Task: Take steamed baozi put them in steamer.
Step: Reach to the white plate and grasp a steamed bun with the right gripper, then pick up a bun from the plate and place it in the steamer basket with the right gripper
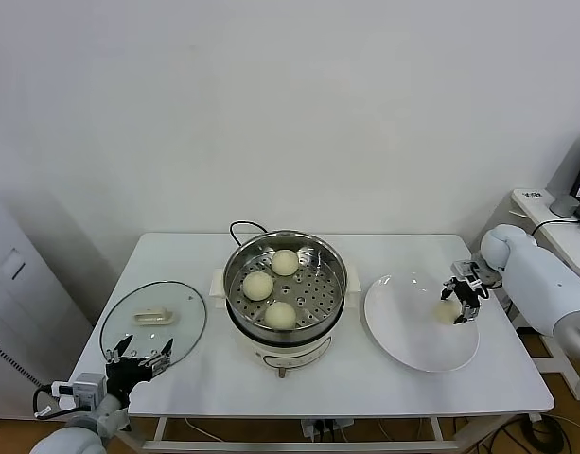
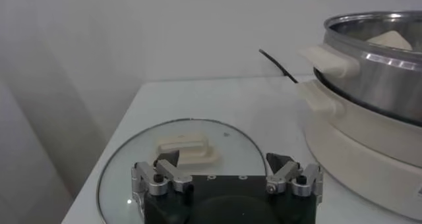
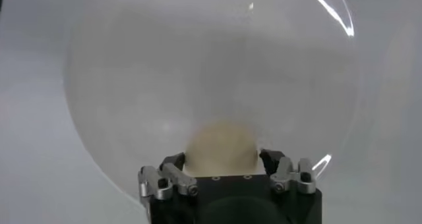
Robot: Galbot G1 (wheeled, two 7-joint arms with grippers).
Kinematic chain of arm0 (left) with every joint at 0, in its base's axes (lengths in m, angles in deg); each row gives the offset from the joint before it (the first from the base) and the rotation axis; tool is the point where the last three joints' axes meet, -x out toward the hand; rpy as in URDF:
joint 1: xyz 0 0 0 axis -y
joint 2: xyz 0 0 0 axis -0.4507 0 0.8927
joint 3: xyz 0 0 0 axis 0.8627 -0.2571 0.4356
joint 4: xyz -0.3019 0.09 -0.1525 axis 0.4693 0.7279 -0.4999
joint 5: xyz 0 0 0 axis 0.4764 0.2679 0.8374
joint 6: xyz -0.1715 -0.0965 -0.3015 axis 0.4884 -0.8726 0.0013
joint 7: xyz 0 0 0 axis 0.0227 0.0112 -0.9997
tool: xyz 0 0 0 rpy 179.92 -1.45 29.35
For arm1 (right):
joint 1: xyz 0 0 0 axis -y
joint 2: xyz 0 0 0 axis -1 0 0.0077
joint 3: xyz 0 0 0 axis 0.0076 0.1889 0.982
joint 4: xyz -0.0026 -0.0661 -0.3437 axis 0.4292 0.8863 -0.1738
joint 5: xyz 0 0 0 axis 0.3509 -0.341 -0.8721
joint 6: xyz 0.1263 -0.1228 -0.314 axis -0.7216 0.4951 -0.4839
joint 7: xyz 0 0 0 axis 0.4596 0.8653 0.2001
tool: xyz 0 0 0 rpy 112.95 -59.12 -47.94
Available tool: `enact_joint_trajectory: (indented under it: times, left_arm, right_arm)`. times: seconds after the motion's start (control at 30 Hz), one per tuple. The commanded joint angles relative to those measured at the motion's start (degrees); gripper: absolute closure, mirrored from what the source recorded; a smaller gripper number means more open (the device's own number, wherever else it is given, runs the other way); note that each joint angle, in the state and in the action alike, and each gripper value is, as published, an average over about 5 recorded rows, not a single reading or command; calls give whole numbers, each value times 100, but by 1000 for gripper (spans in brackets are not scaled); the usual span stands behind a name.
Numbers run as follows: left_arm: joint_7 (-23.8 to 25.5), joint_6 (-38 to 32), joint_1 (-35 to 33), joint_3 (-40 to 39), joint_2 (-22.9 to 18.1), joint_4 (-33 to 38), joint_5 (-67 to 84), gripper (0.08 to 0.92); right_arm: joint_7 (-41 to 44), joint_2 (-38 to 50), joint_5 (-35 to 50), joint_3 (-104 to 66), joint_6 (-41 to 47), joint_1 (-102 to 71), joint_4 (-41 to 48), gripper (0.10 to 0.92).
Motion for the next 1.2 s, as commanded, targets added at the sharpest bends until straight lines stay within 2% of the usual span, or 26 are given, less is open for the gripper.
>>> enact_joint_trajectory:
  times: [0.03, 0.27, 0.4, 0.53, 0.67, 0.9, 1.2]
  left_arm:
    - [0, 3, -7, 5, -3, 29, -3, 177]
    - [-7, 14, -34, 11, -32, 55, -16, 177]
    - [-18, 37, -44, 14, -39, 95, -27, 177]
    - [-26, 59, -50, 17, -31, 139, -38, 177]
    - [-33, 61, -64, 15, -24, 152, -52, 177]
    - [-41, 59, -73, 6, -4, 150, -65, 177]
    - [-38, 38, -97, -15, -29, 138, -129, 177]
  right_arm:
    - [95, -76, -68, -204, 9, -83, 136, 470]
    - [257, 194, 583, 459, 252, 220, -448, 525]
    - [374, 747, 1883, 1816, 841, 915, -1394, 528]
    - [429, 1323, 3354, 3611, 1640, 2386, -2485, 525]
    - [394, 1481, 4639, 5037, 2270, 3792, -3331, 524]
    - [156, 869, 6142, 6295, 3028, 5221, -3951, 525]
    - [-505, -160, 7542, 6444, 3732, 5444, -4165, 525]
